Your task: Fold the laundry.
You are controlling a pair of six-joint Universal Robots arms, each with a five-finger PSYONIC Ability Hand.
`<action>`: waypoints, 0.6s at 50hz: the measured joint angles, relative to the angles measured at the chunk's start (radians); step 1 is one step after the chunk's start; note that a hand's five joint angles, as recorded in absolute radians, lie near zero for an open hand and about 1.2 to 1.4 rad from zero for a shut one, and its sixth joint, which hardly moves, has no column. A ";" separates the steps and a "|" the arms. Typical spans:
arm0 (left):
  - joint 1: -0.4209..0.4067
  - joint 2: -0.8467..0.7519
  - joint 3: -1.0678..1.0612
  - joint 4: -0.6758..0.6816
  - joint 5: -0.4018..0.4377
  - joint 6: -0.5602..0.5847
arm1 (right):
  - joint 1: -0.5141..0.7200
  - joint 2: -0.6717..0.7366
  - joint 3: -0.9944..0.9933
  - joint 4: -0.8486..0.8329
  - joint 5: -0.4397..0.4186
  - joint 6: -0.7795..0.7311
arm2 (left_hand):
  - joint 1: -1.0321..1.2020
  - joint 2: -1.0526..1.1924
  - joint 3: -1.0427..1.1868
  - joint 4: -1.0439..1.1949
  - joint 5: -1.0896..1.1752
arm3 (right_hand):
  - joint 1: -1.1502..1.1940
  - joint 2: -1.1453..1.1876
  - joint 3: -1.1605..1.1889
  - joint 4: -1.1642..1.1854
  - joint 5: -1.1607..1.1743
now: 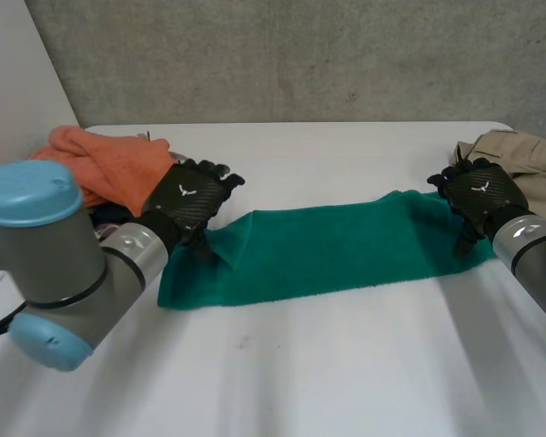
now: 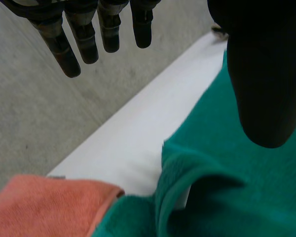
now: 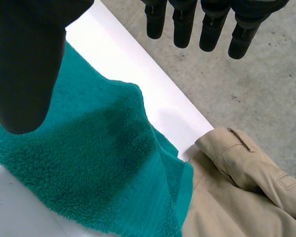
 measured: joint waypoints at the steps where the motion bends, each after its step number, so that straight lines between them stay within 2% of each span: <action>1: 0.004 -0.034 0.020 0.004 0.000 0.014 | 0.000 -0.001 0.000 0.002 0.002 0.006 | 0.000 0.000 0.000 0.000 0.000 | 0.000 0.000 0.000 0.000 0.000; 13: 0.022 -0.310 0.228 0.049 -0.043 0.118 | -0.017 0.020 -0.001 0.014 0.035 0.020 | 0.000 0.000 0.000 0.000 0.000 | 0.000 0.000 0.000 0.000 0.000; 16: 0.033 -0.354 0.286 0.072 -0.089 0.126 | -0.024 0.024 0.001 0.014 0.038 0.018 | 0.000 0.000 0.000 0.000 0.000 | 0.000 0.000 0.000 0.000 0.000; 19: 0.060 -0.397 0.358 0.093 -0.194 0.139 | -0.035 0.025 0.002 0.013 0.039 0.017 | 0.000 0.000 0.000 0.000 0.000 | 0.000 0.000 0.000 -0.001 0.000; 25: 0.098 -0.377 0.386 0.072 -0.363 0.144 | -0.066 0.026 -0.005 0.018 0.029 0.017 | 0.000 0.000 0.000 0.000 0.000 | 0.000 0.000 0.000 0.000 0.000; 30: 0.092 -0.299 0.308 0.054 -0.351 0.135 | -0.099 0.036 -0.026 0.030 0.000 0.011 | 0.000 0.000 0.000 0.000 0.000 | 0.000 0.000 0.000 -0.001 0.000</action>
